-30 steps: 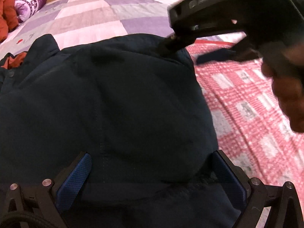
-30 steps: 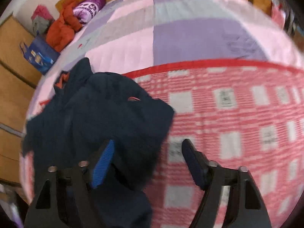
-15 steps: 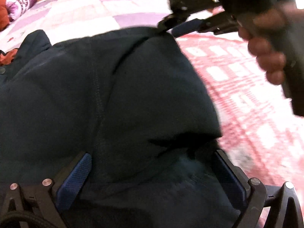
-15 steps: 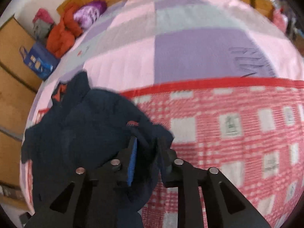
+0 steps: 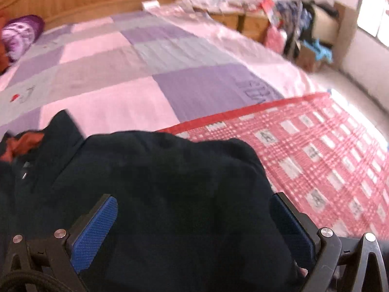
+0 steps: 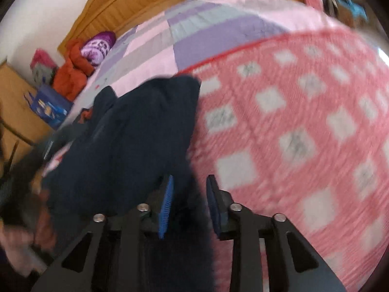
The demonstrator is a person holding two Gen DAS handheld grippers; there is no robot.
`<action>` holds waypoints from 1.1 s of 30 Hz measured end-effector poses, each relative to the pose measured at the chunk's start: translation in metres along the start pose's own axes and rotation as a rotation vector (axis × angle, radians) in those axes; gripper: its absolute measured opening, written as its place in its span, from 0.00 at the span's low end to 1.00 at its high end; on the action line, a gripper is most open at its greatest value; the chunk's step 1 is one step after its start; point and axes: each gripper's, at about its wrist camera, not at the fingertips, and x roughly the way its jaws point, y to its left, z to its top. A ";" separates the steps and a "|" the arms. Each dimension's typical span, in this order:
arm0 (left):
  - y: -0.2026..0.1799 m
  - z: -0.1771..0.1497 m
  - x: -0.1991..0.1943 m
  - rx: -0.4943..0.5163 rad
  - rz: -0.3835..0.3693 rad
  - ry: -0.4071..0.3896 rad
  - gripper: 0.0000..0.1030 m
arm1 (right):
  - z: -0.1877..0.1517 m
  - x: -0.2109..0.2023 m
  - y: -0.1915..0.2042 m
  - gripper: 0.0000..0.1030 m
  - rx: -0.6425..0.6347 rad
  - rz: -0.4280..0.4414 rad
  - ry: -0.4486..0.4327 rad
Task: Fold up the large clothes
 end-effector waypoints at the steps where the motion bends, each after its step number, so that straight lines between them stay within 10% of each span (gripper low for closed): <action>1: -0.006 0.007 0.010 0.034 -0.006 0.030 1.00 | -0.006 -0.001 -0.001 0.32 0.039 -0.009 -0.028; 8: -0.023 0.044 0.075 0.080 0.005 0.165 1.00 | -0.016 -0.030 -0.006 0.40 0.169 0.097 -0.144; 13: -0.019 0.044 0.113 0.050 0.084 0.260 1.00 | -0.036 0.018 0.011 0.44 0.082 0.058 0.044; 14: -0.022 0.042 0.119 0.070 0.108 0.267 1.00 | -0.047 0.022 0.018 0.30 0.040 0.036 0.045; 15: -0.023 0.040 0.121 0.079 0.120 0.268 1.00 | -0.059 0.023 0.024 0.12 -0.011 -0.014 0.053; 17: -0.027 0.039 0.125 0.078 0.151 0.250 1.00 | -0.076 0.019 0.031 0.05 -0.061 -0.061 0.030; 22: -0.034 0.032 0.130 0.069 0.123 0.243 1.00 | -0.074 -0.003 0.022 0.05 -0.038 -0.032 -0.023; 26: -0.028 0.031 0.123 0.041 0.014 0.226 1.00 | -0.056 -0.054 0.022 0.05 -0.040 -0.053 -0.245; 33: -0.002 0.024 0.071 0.029 0.034 0.076 1.00 | -0.055 0.006 0.017 0.00 -0.061 -0.128 -0.049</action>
